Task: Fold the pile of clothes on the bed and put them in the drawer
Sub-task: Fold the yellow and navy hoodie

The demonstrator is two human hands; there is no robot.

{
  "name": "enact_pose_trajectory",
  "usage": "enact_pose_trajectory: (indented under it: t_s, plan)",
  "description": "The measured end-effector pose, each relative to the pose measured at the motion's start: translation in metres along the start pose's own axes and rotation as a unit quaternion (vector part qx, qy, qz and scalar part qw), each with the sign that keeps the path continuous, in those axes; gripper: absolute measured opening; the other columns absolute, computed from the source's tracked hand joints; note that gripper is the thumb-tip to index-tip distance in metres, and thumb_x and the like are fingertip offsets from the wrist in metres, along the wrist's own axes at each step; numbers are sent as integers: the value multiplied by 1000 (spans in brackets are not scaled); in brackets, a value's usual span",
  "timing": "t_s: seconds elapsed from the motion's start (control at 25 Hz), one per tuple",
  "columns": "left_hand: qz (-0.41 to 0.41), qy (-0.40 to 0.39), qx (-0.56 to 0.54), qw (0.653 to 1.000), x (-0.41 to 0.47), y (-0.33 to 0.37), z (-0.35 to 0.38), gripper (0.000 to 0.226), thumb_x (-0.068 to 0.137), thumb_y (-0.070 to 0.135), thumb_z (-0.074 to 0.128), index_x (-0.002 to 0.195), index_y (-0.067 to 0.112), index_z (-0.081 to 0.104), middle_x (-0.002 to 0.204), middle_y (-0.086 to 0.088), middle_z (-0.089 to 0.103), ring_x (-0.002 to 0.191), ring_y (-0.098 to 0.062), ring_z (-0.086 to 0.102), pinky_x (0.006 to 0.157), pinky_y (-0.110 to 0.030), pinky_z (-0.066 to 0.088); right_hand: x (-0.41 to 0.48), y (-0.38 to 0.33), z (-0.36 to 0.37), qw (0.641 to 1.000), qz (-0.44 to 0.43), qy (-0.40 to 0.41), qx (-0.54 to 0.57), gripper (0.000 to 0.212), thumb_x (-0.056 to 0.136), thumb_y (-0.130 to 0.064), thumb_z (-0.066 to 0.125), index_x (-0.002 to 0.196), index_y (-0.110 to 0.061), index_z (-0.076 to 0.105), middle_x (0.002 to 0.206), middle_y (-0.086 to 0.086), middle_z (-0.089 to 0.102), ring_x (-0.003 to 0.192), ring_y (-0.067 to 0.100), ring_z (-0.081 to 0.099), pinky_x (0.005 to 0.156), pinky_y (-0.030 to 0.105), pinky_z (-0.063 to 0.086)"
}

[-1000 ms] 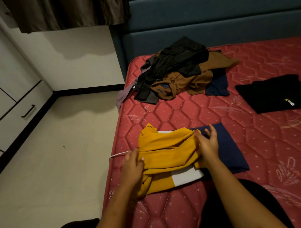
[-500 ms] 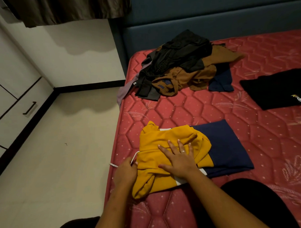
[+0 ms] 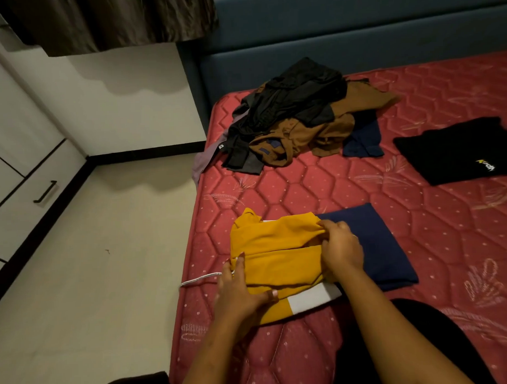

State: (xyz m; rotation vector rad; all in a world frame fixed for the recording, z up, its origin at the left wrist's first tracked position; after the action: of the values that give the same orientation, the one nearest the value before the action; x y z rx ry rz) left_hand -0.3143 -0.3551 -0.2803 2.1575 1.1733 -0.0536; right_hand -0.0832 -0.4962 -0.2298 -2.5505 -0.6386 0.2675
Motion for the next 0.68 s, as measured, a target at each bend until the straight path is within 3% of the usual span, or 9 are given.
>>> enact_pose_trajectory:
  t_s: [0.08, 0.2, 0.32, 0.44, 0.56, 0.68]
  plan:
    - [14, -21, 10, 1000, 0, 12, 4, 119, 64, 70, 71, 152, 37, -3, 160, -3, -9, 147, -28, 2, 114, -49, 23, 7, -5, -25, 995, -23, 34, 96, 45, 88, -1, 47, 120, -27, 63, 120, 10, 53, 109, 33, 55, 88, 36, 45]
    - [69, -44, 41, 996, 1, 43, 5, 111, 69, 71, 67, 151, 40, -3, 160, -2, -12, 148, -27, 0, 117, -49, 19, 32, 11, -90, 982, -8, 120, 149, 51, 78, 5, 47, 107, -28, 71, 118, 11, 63, 107, 32, 59, 90, 35, 46]
    - [139, -70, 46, 987, -2, 86, 15, 101, 67, 84, 49, 149, 47, 5, 161, 5, -7, 148, -22, 2, 116, -53, 18, 64, 51, -161, 974, 29, 198, 106, 53, 74, 7, 45, 109, -23, 72, 114, 16, 66, 103, 38, 61, 91, 39, 49]
    - [194, -81, 79, 974, -1, 125, 38, 105, 57, 91, 20, 150, 43, 10, 161, 8, -4, 148, -18, 2, 116, -56, 12, 85, 84, -207, 963, 46, 265, 36, 51, 79, 5, 45, 118, -21, 66, 117, 21, 58, 103, 45, 56, 94, 48, 48]
    - [222, -68, 145, 962, 3, 151, 67, 102, 58, 90, 9, 150, 46, 3, 161, 8, -10, 148, -20, -12, 114, -57, 4, 98, 97, -187, 973, 98, 205, -40, 50, 91, -7, 45, 135, -30, 51, 143, 11, 38, 127, 41, 38, 105, 54, 32]
    - [215, -39, 204, 954, 9, 157, 89, 94, 62, 83, 5, 148, 47, -9, 159, 8, -19, 144, -21, -26, 113, -58, 1, 84, 84, -104, 989, 73, 36, -122, 54, 94, -25, 49, 144, -34, 34, 158, 4, 16, 146, 31, 11, 112, 63, 12]
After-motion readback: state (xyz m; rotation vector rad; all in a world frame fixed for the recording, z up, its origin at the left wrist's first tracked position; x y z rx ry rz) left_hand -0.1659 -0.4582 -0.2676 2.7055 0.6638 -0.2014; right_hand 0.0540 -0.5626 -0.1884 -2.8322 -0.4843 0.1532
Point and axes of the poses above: each hand's wrist, its own x-axis towards the middle knuckle, its own z-axis out of the palm, y = z × x, the point moved 10 cm from there along x, towards the middle knuckle
